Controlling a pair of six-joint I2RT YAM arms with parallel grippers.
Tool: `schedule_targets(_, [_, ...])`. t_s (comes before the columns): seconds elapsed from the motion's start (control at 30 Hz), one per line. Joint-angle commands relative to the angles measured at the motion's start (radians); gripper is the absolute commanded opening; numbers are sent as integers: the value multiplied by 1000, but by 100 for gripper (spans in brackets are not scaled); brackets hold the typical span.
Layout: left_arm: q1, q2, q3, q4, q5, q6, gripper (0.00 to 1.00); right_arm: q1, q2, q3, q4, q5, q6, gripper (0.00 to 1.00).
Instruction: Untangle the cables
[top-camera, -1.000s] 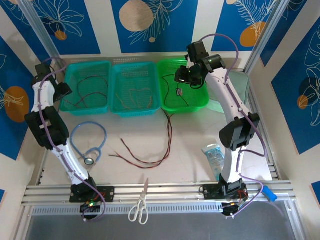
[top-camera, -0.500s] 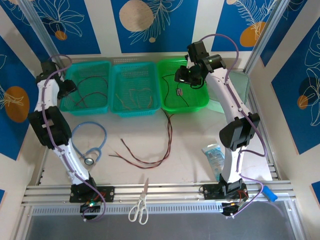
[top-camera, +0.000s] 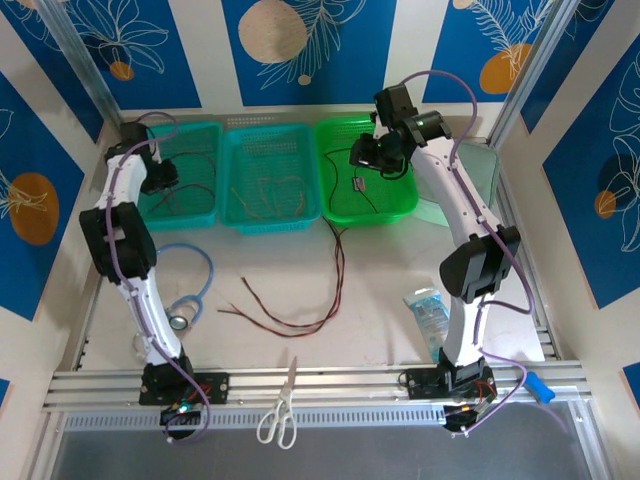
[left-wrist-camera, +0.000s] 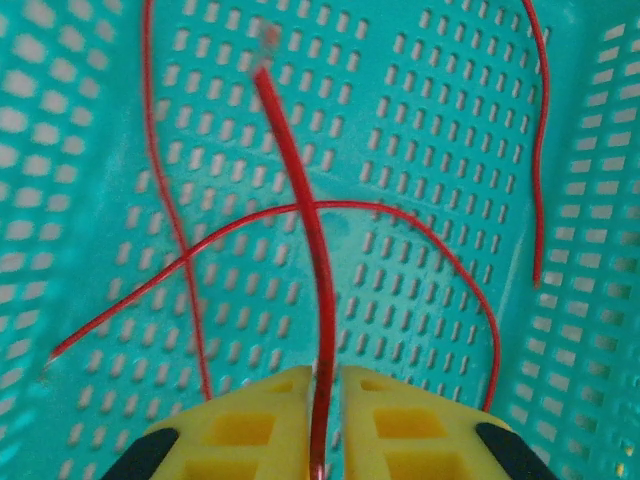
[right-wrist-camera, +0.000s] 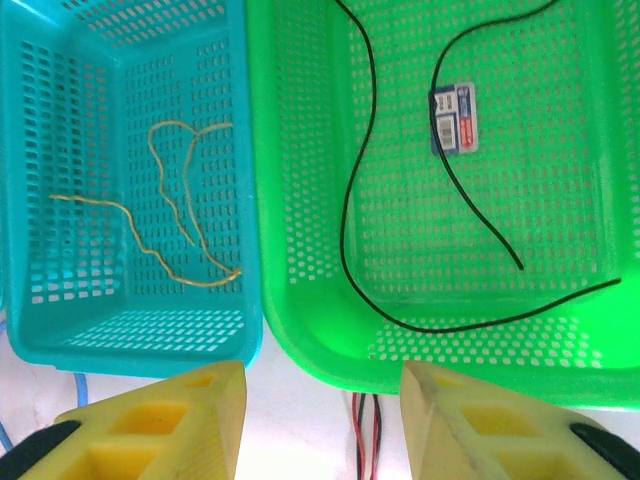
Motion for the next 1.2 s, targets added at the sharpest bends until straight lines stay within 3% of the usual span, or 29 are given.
schedule_targets(0.0, [-44, 56, 84, -52, 43, 24, 15, 8, -71, -78, 40, -10, 28, 45])
schedule_targets(0.13, [-82, 129, 170, -105, 24, 3, 10, -2, -103, -136, 54, -3, 23, 45])
schedule_targets(0.23, [-93, 164, 188, -114, 11, -24, 0, -15, -123, -167, 59, -4, 16, 45])
schedule_targets(0.63, [-86, 235, 222, -168, 20, -2, 0, -44, -191, -245, 89, -12, 15, 44])
schedule_targets(0.67, [-87, 219, 225, -168, 20, -1, 10, -44, -199, -256, 95, -14, 17, 44])
schedule_targets(0.73, [-86, 185, 246, -175, 2, 2, 46, -44, -211, -273, 100, -17, 19, 44])
schedule_targets(0.77, [-86, 170, 264, -182, -15, 4, 58, -44, -216, -279, 99, -19, 21, 44])
schedule_targets(1.0, [-86, 90, 416, -310, -151, 65, 73, -41, -284, -381, 108, -17, 66, 44])
schedule_targets(1.17, [-88, 3, 384, -344, -197, 95, 82, -14, -362, -528, 141, -9, 126, 44])
